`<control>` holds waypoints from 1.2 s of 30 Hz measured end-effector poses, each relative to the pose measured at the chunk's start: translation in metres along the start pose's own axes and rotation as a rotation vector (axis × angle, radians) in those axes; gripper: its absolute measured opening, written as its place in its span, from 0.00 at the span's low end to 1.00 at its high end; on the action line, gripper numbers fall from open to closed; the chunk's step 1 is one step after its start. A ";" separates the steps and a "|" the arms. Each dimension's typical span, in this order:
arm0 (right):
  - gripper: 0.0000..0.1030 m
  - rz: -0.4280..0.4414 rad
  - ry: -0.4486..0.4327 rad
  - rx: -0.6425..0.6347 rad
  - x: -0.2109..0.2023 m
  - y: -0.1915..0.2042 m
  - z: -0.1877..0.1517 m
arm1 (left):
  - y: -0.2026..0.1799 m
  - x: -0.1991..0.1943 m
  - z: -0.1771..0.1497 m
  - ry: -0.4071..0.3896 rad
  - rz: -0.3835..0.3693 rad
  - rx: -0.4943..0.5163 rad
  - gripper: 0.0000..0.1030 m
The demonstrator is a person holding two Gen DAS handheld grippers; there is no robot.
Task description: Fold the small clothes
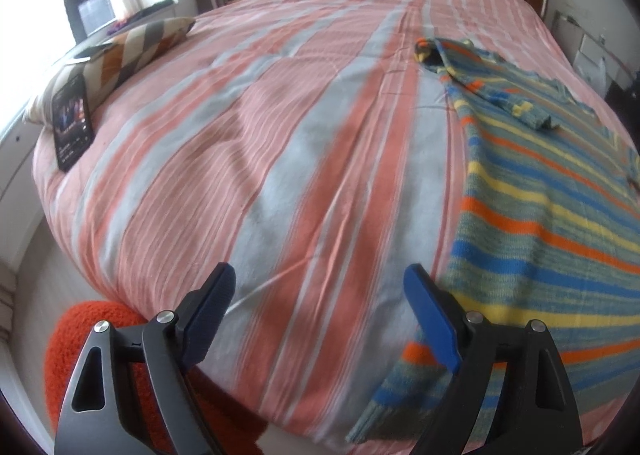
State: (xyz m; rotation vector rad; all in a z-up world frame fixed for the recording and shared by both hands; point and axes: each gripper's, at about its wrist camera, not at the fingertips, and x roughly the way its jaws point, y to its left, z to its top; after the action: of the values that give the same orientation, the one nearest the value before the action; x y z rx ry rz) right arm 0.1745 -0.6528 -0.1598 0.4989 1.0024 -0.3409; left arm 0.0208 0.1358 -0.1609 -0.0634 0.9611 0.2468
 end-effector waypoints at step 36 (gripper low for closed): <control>0.42 0.192 -0.183 -0.346 -0.086 0.091 -0.208 | -0.146 0.088 0.183 0.101 -0.327 0.362 0.10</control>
State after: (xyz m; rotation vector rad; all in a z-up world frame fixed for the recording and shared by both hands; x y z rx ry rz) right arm 0.0280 -0.4594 -0.1549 0.2419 0.8060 -0.0368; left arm 0.2506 0.0394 -0.1357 0.0995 1.0664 -0.2350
